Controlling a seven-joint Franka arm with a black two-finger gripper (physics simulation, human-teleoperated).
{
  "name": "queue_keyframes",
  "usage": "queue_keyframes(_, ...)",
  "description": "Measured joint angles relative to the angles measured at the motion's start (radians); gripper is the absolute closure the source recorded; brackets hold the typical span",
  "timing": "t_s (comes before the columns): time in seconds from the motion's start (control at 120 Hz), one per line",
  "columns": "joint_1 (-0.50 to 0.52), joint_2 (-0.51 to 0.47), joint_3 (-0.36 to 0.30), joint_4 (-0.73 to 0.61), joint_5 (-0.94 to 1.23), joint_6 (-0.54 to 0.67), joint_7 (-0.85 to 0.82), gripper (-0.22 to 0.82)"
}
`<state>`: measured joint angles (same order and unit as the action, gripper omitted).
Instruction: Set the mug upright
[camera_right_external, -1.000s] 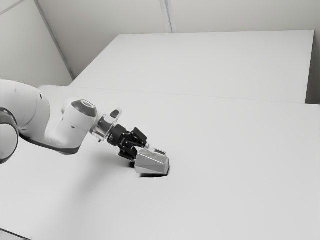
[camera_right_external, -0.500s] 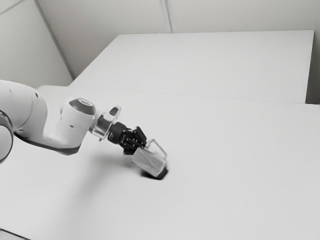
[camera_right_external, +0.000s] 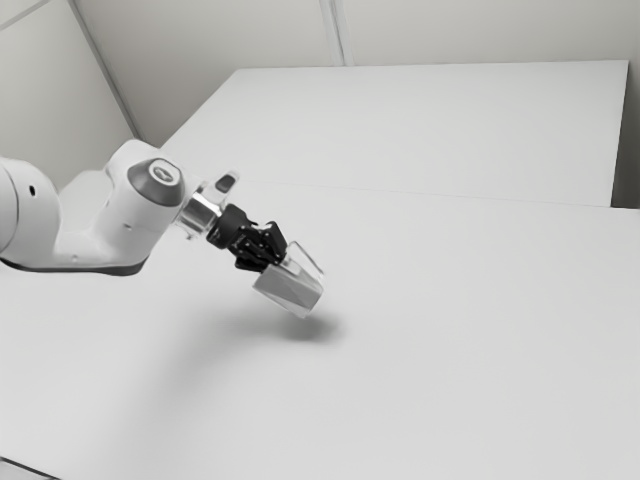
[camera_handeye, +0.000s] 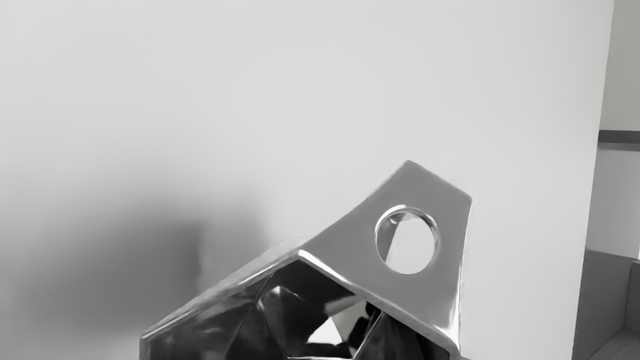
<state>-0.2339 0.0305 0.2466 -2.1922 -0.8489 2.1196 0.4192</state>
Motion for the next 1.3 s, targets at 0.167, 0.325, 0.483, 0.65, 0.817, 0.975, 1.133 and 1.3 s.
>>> queue_keyframes(0.167, -0.066, 0.003, 0.023, -0.001, 0.237, 0.094, -0.199, 0.79)
queue_keyframes(0.325, -0.094, 0.005, 0.024, -0.002, 0.446, 0.128, -0.403, 0.79)
queue_keyframes(0.483, -0.112, 0.011, 0.024, 0.005, 0.672, 0.151, -0.581, 0.79)
queue_keyframes(0.65, -0.107, 0.029, 0.023, 0.019, 0.799, 0.171, -0.722, 0.79)
queue_keyframes(0.817, -0.104, 0.034, 0.024, 0.009, 0.842, 0.205, -0.828, 0.79)
queue_keyframes(0.975, -0.126, 0.037, 0.024, -0.010, 0.853, 0.236, -0.913, 0.79)
queue_keyframes(1.133, -0.128, 0.043, 0.024, -0.017, 0.856, 0.249, -0.981, 0.79)
queue_keyframes(1.3, -0.124, 0.057, 0.023, -0.017, 0.856, 0.252, -1.036, 0.79)
